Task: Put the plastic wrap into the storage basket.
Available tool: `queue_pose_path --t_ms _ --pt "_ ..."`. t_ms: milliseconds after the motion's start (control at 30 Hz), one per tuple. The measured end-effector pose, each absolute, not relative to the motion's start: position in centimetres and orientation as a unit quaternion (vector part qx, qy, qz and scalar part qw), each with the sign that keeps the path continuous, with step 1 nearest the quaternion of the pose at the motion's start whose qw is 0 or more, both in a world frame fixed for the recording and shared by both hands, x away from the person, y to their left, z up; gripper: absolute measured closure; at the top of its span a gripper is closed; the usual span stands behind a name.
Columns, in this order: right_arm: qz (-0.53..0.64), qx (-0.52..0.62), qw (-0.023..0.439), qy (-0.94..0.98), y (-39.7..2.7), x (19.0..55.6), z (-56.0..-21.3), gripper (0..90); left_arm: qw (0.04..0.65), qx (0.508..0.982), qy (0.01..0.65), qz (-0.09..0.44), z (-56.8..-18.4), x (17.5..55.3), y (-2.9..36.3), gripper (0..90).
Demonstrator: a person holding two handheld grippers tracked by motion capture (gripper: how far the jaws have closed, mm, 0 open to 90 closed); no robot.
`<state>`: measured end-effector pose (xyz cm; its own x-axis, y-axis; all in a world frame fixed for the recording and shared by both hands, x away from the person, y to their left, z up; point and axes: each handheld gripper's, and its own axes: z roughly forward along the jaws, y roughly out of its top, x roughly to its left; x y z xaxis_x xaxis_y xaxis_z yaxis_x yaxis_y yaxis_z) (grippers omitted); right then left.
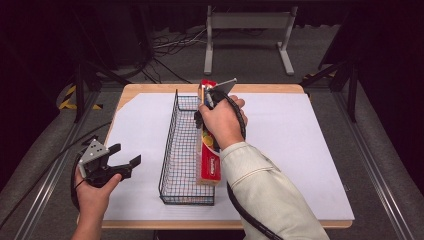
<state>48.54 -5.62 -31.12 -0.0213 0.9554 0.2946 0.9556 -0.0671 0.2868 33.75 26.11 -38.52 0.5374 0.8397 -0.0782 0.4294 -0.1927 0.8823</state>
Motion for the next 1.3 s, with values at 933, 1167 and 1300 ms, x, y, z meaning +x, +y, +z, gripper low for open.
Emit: queue_pose_path --t_ms 933,1167,1300 --pt "-0.202 -0.706 -0.016 -0.679 -3.1 48.7 -34.3 40.1 0.459 0.742 0.432 0.226 -38.5 33.3 26.1 14.6" --pt "-0.186 -0.705 -0.018 -0.684 -2.6 48.2 -34.8 40.1 0.462 0.741 0.432 0.228 -38.4 33.3 26.2 14.6" --pt "-0.18 -0.706 -0.017 -0.685 -2.4 48.4 -35.3 40.1 0.461 0.741 0.432 0.227 -38.4 33.3 26.1 14.6"
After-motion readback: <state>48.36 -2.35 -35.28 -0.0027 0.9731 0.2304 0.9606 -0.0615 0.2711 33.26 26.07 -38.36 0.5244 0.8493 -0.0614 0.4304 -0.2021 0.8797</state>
